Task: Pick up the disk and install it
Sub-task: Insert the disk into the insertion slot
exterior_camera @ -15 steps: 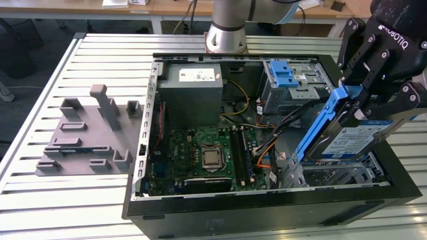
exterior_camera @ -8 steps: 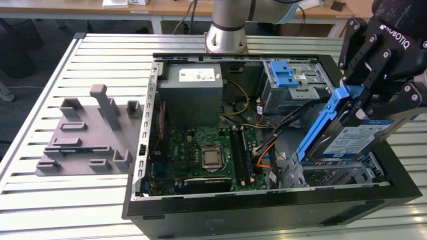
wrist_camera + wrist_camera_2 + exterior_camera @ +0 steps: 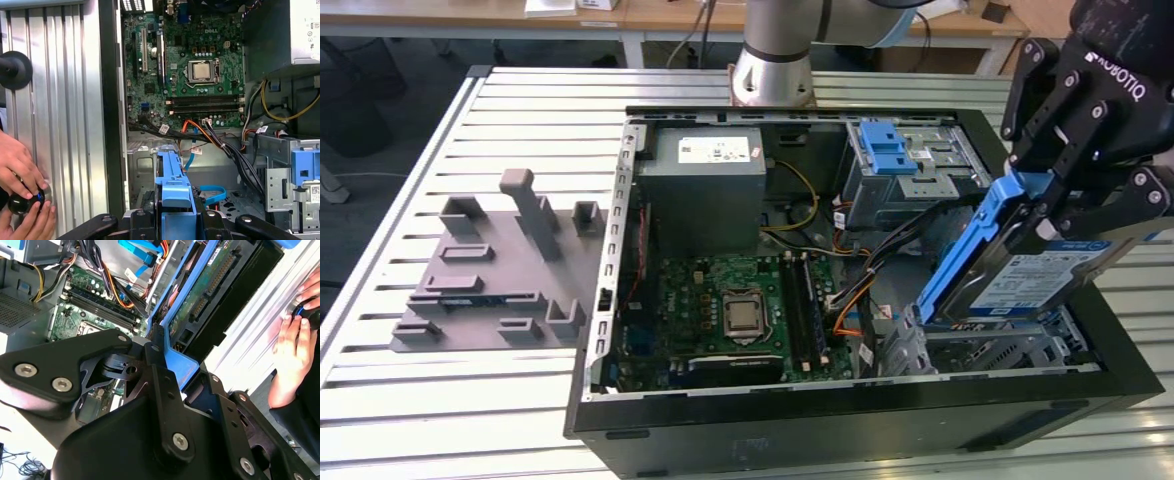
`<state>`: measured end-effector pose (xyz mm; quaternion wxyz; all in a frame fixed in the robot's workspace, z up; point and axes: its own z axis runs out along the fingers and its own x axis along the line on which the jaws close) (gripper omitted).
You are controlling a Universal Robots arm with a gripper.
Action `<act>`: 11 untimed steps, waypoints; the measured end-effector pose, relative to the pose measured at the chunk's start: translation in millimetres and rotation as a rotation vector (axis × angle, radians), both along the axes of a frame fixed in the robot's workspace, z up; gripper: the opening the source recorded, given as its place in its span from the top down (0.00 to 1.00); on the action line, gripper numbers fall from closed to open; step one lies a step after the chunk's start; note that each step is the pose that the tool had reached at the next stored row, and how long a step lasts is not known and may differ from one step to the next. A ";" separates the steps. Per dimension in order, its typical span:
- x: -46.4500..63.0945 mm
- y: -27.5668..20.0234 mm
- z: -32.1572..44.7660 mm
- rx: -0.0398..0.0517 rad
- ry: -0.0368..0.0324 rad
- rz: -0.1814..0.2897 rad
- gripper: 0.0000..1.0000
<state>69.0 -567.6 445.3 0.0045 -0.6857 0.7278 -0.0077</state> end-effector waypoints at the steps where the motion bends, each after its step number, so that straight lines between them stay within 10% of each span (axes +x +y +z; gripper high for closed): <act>1: 0.1 0.2 -0.3 0.0001 0.0000 0.000 0.63; 11: 0.6 2.3 -2.7 0.0000 0.0000 0.000 0.63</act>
